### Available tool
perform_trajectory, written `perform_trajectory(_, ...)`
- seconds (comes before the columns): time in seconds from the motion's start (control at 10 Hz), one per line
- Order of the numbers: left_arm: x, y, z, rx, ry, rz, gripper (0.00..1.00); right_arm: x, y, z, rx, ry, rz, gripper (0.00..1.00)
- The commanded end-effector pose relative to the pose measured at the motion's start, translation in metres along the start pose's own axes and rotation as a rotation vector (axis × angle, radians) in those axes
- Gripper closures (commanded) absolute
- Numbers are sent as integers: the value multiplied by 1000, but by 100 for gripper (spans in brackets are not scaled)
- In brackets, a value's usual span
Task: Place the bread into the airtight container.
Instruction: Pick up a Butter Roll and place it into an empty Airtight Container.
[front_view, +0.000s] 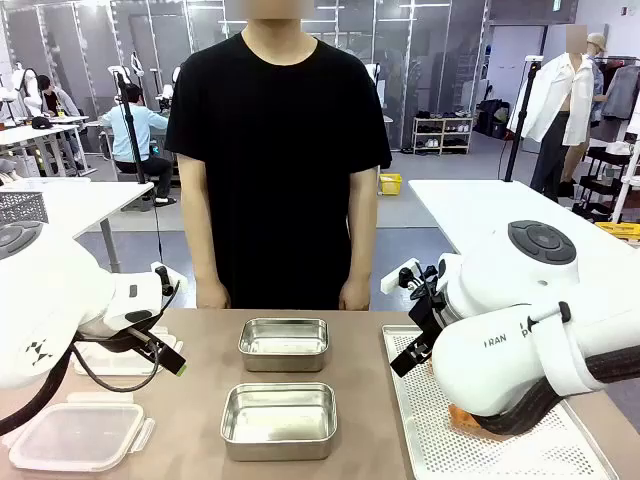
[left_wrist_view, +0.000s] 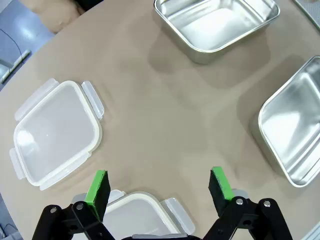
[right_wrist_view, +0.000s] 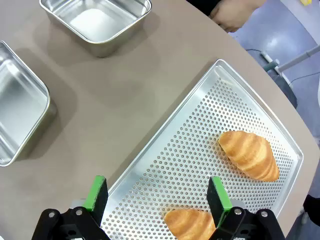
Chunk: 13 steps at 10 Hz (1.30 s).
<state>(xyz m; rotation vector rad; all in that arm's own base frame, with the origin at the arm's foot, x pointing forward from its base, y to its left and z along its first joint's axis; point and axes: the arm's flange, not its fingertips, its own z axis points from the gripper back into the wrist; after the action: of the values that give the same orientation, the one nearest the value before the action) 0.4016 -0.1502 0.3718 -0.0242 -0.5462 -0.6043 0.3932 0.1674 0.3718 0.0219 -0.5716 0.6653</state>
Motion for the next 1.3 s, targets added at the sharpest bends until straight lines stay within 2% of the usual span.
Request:
perform_trajectory(0.0, 0, 0, 0, 0, 0, 0, 0, 0, 0, 0, 0, 0, 0, 0)
perform_trajectory(0.8, 0, -1, 0, 0, 0, -2, 0, 0, 0, 0, -1, 0, 3, 0)
perform_trajectory(1.0, 26, 20, 54, -59, 29, -11, 0, 28, -39, 51, -9, 10, -24, 0)
perform_trajectory(1.2, 40, 46, 125, -121, -10, 38, 0, 51, -75, 112, 37, 1, -39, 0)
